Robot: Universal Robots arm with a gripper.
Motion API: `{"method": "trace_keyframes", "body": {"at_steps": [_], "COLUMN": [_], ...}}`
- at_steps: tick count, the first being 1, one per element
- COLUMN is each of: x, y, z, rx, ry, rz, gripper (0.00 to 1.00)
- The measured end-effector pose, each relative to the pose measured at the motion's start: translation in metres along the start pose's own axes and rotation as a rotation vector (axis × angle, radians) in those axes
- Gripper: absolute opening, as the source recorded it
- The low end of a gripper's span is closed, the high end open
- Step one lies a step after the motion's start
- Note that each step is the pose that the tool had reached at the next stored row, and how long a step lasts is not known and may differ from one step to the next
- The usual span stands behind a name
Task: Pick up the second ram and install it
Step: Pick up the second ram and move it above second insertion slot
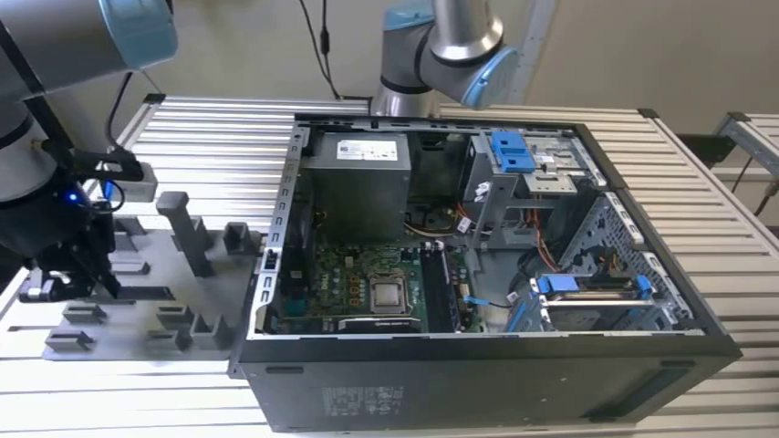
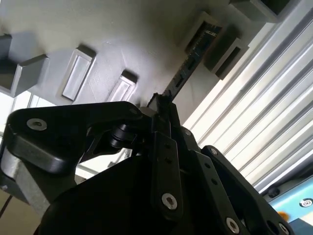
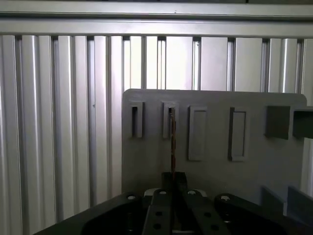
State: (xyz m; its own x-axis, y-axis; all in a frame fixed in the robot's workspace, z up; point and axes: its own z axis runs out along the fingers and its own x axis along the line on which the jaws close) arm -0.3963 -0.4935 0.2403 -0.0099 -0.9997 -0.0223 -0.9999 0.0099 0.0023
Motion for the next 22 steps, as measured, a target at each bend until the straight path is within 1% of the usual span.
{"method": "trace_keyframes", "body": {"at_steps": [7, 17, 22], "x": [-0.0003, -0.0005, -0.0007], "y": [0.0000, 0.0000, 0.0001], "z": [-0.0123, -0.0256, -0.0311], "rx": [-0.0001, -0.0001, -0.0001], "ry": [0.0001, 0.0001, 0.0001], "rz": [0.000, 0.000, 0.000], "gripper": [0.14, 0.14, 0.14]}}
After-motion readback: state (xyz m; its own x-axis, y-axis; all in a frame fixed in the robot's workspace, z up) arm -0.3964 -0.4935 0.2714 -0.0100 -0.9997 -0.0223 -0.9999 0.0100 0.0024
